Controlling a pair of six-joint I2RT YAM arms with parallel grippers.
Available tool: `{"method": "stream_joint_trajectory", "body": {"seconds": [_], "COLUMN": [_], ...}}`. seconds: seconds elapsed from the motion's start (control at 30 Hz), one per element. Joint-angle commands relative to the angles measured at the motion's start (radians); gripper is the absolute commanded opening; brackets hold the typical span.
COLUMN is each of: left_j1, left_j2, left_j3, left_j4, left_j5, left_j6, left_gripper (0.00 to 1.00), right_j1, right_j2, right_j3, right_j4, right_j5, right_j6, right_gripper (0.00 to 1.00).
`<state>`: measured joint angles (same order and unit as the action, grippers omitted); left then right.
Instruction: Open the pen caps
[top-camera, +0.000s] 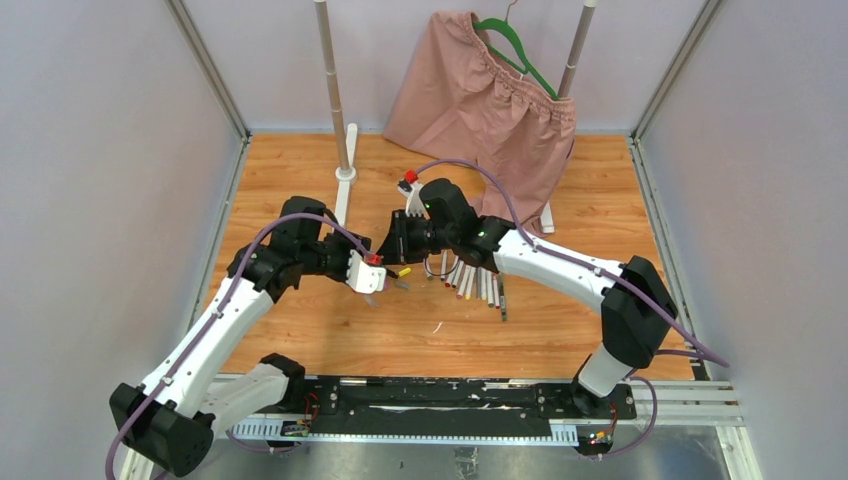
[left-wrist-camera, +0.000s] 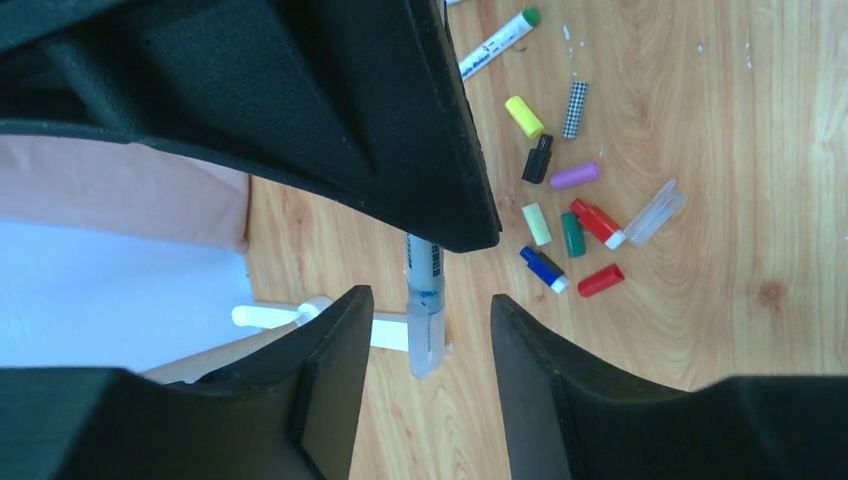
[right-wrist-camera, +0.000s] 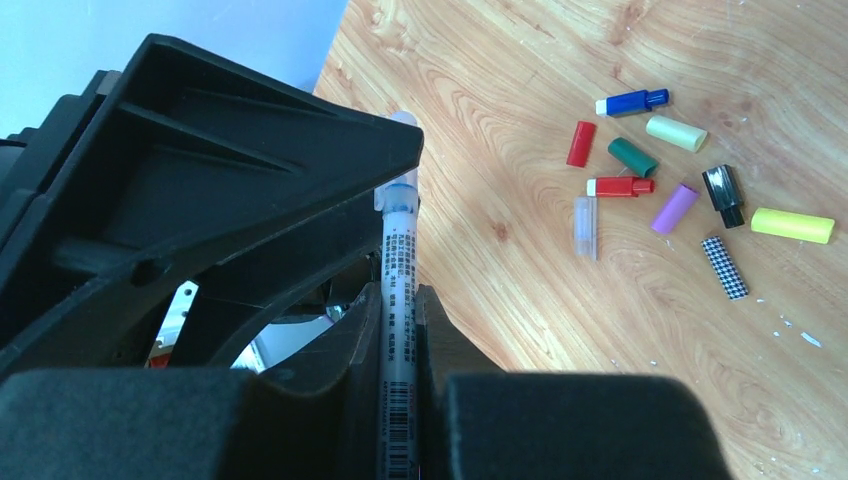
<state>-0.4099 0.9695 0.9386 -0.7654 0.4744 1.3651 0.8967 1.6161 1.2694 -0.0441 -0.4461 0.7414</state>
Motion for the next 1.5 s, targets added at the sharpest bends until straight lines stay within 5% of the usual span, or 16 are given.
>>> {"method": "stream_joint_trajectory", "body": {"seconds": [0.0,0.17,0.47,0.73,1.47], "left_j1": [-0.022,-0.024,-0.026,-0.026,0.032], "left_j2": [0.004,0.020,0.040,0.047,0.103], "left_j3": [0.006,-0.006,0.012,0.012,-0.024], "left_j4": [-0.003,0.047,0.056,0.086,0.255], "left_j5": [-0.075,-0.157,-0.138,-0.174,-0.325], "left_j6": [0.036,0.013,-0.017,-0.059,-0.026], "left_gripper": [0.49,0.43,0.49,0.00,0.00], "right_j1": [0.018,0.021,0.025,0.025,0.026], "right_j2": [0.011,0.014,0.015,0.007,-0.200], "right_j3": [0.048,0.047,0.046,0.027,-0.242], "right_j4": [0.017,0.029,0.036,0.036,0.035], "right_j5": [-0.014,-0.021,-0.034,-0.032,-0.016], "right_j6": [0.015,0.023,0.030,0.030,0.043], "right_gripper": [0.00,0.00,0.00,0.00,0.00]}}
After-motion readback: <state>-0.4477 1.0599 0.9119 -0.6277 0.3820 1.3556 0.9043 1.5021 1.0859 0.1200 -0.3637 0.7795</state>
